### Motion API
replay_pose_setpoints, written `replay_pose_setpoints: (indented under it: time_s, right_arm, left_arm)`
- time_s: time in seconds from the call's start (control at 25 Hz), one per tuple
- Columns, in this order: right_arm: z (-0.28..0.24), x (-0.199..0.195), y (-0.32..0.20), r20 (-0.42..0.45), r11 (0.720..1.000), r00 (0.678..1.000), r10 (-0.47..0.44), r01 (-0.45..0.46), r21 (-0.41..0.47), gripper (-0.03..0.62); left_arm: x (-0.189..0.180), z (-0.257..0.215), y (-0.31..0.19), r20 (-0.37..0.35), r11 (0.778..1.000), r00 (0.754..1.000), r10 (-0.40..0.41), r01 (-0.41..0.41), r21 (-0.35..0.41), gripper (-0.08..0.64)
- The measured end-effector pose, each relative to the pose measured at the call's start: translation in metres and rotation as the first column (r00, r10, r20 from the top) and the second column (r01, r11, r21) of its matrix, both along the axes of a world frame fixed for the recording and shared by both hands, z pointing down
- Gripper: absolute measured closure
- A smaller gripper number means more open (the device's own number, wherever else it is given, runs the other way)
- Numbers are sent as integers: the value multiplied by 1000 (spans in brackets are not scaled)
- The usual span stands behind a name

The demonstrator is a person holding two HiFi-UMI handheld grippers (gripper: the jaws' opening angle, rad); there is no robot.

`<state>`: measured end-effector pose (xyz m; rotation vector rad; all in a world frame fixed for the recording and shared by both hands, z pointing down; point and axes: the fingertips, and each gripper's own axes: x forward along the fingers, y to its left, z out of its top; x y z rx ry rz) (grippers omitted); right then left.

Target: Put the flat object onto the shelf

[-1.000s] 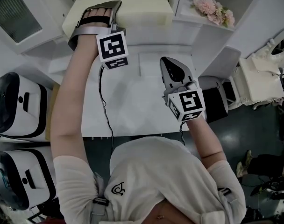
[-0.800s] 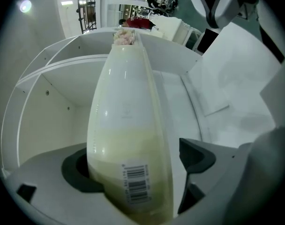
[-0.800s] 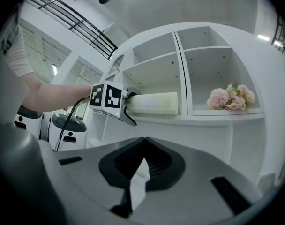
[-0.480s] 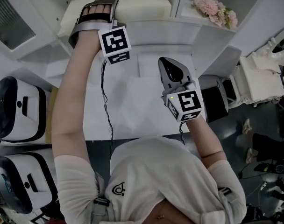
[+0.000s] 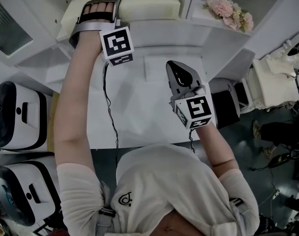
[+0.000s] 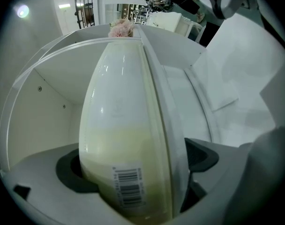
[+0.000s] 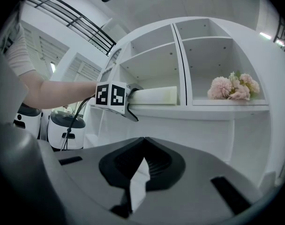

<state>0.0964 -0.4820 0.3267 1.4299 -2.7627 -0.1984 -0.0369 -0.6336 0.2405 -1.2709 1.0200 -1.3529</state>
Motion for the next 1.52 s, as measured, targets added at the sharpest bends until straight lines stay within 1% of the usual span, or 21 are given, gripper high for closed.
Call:
replay_pose_setpoints:
  time_s: [0.28, 0.48, 0.6, 0.72, 1.0, 1.12, 1.24, 1.4, 1.44, 1.48, 1.52]
  right_arm:
    - [0, 1, -4, -3, 1000, 1000, -3, 3, -6, 584]
    - [-4, -1, -1, -5, 1000, 1000, -6, 6, -1, 584]
    - [-4, -2, 2, -6, 1000, 1000, -4, 4, -1, 584]
    - [-6, -4, 8, -8, 1000, 1000, -5, 5, 2, 584]
    - [-11, -19, 32, -23, 1000, 1000, -21, 22, 21, 584]
    - [-12, -25, 43, -26, 999, 999, -27, 28, 25, 584]
    - [-11, -30, 55, -27, 999, 999, -26, 27, 22, 584]
    - [-8, -38, 75, -19, 1000, 1000, -23, 23, 10, 584]
    - [-7, -41, 81, -18, 1000, 1000, -22, 23, 7, 584]
    - [-6, -43, 86, -17, 1000, 1000, -22, 22, 4, 584]
    - [-5, -46, 92, -16, 1000, 1000, -22, 22, 3, 584]
  left_arm:
    - [0, -5, -1, -2, 999, 1000, 3, -3, 40, 15]
    - [0, -10, 3, -33, 1000, 999, 8, -8, -3, 15]
    - [1, -15, 13, -42, 1000, 999, 17, -18, -14, 14]
    - [0, -21, 24, -71, 1000, 997, 20, -21, -15, 14]
    - [-8, -31, 62, -103, 1000, 994, 28, -27, 15, 14]
    - [-9, -24, 83, -155, 998, 986, 57, -58, 1, 15]
    - [-12, -17, 105, -246, 996, 966, 81, -90, -24, 17]
    - [-22, -4, 138, -331, 994, 940, 84, -104, -43, 25]
    - [-25, -1, 147, -361, 994, 928, 90, -107, -29, 54]
    - [-29, -1, 157, -397, 994, 912, 98, -106, 3, 123]
    - [-34, -2, 166, -437, 994, 893, 108, -98, 44, 240]
